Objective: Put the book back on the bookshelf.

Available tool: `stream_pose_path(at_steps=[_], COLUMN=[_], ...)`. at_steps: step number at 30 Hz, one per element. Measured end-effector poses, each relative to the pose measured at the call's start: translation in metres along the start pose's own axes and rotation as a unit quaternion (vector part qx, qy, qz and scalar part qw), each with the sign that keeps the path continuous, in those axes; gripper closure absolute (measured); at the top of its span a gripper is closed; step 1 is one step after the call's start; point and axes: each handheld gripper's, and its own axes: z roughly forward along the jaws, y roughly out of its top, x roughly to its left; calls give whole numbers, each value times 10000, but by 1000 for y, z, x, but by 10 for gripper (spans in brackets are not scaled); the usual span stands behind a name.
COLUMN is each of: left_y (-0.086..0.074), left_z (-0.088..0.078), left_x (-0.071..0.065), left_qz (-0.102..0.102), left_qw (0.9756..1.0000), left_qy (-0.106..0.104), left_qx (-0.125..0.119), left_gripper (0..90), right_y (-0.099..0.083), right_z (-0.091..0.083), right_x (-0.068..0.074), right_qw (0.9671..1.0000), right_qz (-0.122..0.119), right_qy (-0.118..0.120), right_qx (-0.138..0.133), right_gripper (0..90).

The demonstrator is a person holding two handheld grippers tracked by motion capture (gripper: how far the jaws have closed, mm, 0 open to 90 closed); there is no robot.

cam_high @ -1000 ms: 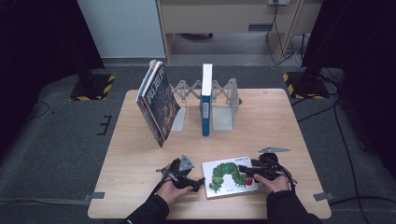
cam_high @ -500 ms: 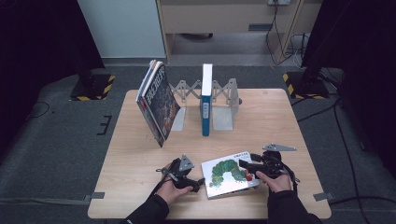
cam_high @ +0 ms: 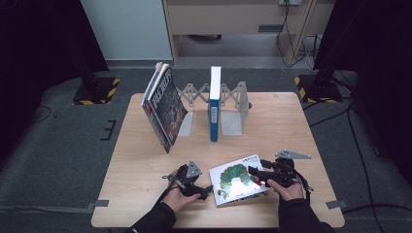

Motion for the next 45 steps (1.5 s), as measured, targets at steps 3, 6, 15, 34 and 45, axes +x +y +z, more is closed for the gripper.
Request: stream_pose_path(at_steps=[3,6,15,34,45], left_y=[0,0,0,8,12], left_z=[0,1,1,-12,-9], left_x=[0,0,0,2,-6], left_qz=[-9,-22,-14,-697,-969], left_qw=[10000,10000,9999,9967,9899], left_qy=[25,44,50,-410,-973], left_qx=[21,55,117,-111,-340], left_gripper=[68,44,2,143,158], right_y=[0,-1,-2,3,7], right_z=[0,0,9,23,16], right_x=[0,-1,2,-4,-4], right_qw=[10000,9999,9981,9943,9931], right_qz=[24,60,21,273,477], right_qy=[-5,-3,222,546,955], right_qx=[47,161,575,876,491], right_gripper=[293,337,382,601,768])
